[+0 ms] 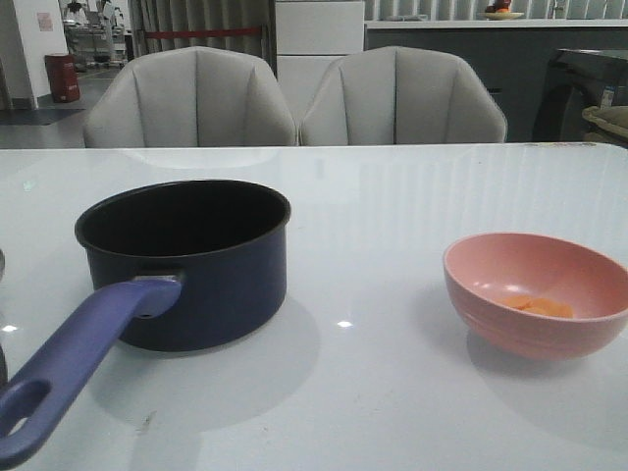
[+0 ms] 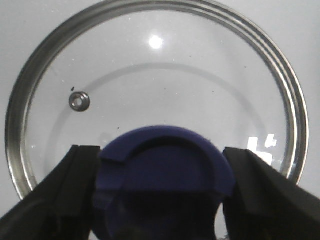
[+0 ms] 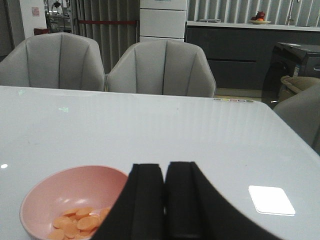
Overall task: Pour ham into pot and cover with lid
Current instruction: 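Lower the glass lid onto the table beside the saucepan, release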
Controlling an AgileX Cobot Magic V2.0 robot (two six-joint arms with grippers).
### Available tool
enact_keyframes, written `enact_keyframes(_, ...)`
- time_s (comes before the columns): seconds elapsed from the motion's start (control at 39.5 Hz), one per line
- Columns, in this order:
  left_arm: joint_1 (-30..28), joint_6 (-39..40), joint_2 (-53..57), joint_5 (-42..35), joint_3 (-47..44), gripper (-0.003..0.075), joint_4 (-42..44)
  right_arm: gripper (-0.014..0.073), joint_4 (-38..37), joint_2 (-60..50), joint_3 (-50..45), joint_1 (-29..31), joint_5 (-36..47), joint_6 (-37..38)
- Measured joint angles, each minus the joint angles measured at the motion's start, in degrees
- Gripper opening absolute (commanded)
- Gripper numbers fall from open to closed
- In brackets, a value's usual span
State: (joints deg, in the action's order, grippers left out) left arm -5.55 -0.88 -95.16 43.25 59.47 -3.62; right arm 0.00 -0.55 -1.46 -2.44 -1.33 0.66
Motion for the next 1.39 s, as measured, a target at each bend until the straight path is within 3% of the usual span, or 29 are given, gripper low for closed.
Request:
enact_keyframes(0.18, 0.00, 0.00, -2.51, -0.09, 0.00, 0.0162, -0.11, 0.0138, 0.00, 0.00, 0.00, 0.00, 0.00, 0.00)
enact_keyframes(0.28, 0.00, 0.00, -3.53, -0.32, 0.00, 0.0209, -0.21, 0.0138, 0.00, 0.00, 0.00, 0.00, 0.00, 0.00)
enact_keyframes(0.53, 0.00, -0.55, -4.59, -0.32, 0.00, 0.0518, -1.16, 0.0138, 0.00, 0.00, 0.00, 0.00, 0.00, 0.00)
enact_keyframes(0.63, 0.00, -1.04, -4.77, -0.32, 0.00, 0.0586, -1.16, 0.0138, 0.00, 0.00, 0.00, 0.00, 0.00, 0.00)
enact_keyframes(1.04, 2.91, -3.23, -3.90, 4.09, 3.97, 0.0595, -0.94, 0.0138, 0.00, 0.00, 0.00, 0.00, 0.00, 0.00)
enact_keyframes(1.39, 5.50, -4.08, 7.67, 3.89, 3.68, 0.0595, -1.05, 0.0138, 0.00, 0.00, 0.00, 0.00, 0.00, 0.00)
